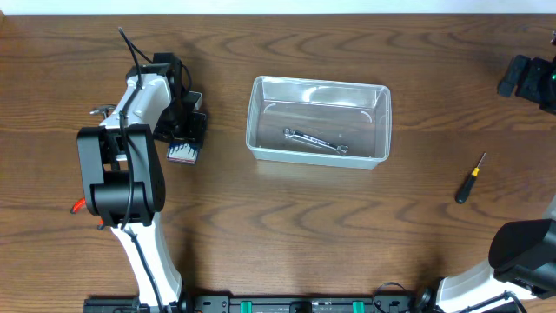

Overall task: Pack container
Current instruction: 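Carry the screwdriver case with the left gripper into the container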

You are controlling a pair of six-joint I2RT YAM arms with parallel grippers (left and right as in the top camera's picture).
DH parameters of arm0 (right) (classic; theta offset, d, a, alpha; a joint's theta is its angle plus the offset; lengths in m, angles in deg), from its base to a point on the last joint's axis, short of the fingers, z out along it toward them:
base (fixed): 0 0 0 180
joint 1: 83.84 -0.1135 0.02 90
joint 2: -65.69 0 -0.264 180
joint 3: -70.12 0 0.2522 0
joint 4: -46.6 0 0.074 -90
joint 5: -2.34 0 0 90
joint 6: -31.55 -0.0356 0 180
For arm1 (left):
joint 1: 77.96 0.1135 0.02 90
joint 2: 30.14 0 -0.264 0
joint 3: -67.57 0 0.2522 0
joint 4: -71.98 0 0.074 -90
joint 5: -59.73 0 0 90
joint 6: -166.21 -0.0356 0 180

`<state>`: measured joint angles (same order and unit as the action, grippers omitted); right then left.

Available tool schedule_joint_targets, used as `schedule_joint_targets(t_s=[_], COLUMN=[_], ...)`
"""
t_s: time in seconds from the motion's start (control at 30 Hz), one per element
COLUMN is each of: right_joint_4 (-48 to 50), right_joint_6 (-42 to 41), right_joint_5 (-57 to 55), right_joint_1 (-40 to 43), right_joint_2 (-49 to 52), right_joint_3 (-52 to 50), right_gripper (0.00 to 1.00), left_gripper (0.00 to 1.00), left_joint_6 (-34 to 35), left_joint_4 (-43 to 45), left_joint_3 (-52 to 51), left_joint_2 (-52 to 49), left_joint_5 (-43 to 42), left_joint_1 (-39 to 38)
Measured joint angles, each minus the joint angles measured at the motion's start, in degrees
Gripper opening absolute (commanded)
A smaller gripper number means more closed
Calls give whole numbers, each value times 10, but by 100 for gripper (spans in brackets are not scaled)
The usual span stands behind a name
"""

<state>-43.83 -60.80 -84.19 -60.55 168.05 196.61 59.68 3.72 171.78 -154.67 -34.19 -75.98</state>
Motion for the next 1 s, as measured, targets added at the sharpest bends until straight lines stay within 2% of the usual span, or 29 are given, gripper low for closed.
schedule_joint_targets(t_s=[0.17, 0.27, 0.43, 0.5, 0.57, 0.6, 0.67, 0.87, 1.0], right_joint_4=[0, 0, 0, 0, 0, 0, 0, 0, 0], right_joint_6=[0, 0, 0, 0, 1, 1, 1, 3, 5], right_joint_5=[0, 0, 0, 0, 0, 0, 0, 0, 0], right_joint_1=[0, 0, 0, 0, 0, 0, 0, 0, 0], right_joint_2=[0, 0, 0, 0, 0, 0, 0, 0, 0], right_joint_3=[0, 0, 0, 0, 0, 0, 0, 0, 0], right_gripper=[99, 99, 99, 99, 99, 99, 99, 99, 99], left_gripper=[59, 49, 42, 30, 23, 14, 6, 6, 6], left_joint_6=[0, 0, 9, 22, 43, 50, 66, 91, 51], left_joint_4=[-2, -3, -9, -19, -43, -54, -79, -136, -126], left_joint_3=[0, 0, 0, 2, 10, 16, 41, 157, 208], left_joint_2=[0, 0, 0, 0, 0, 0, 2, 68, 152], left_joint_5=[0, 0, 0, -2, -2, -2, -2, -1, -1], left_joint_1=[0, 0, 0, 0, 0, 0, -1, -27, -94])
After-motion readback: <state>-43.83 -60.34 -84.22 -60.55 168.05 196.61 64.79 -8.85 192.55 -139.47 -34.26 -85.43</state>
